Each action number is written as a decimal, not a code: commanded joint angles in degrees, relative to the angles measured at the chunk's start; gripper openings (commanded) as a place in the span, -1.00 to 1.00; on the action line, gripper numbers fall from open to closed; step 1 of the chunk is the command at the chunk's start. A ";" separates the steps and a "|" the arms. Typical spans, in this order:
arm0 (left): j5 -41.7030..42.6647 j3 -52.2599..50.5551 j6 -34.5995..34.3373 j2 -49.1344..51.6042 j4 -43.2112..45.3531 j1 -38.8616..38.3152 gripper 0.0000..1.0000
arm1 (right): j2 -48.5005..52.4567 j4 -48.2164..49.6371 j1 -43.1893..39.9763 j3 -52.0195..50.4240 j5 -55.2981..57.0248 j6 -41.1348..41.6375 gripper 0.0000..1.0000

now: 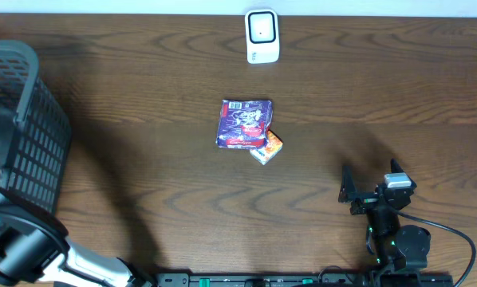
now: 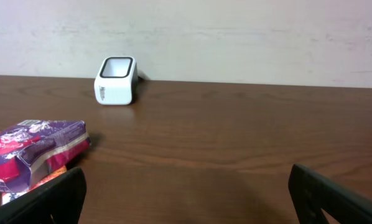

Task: Scan the item barcode
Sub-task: 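Reach into the basket and grasp the mint-green wipes pack with left gripper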

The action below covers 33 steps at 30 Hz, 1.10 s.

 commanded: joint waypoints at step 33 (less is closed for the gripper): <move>-0.55 -4.24 4.81 11.93 9.55 2.69 0.63 | -0.37 -0.24 -0.26 -0.09 0.07 0.61 0.99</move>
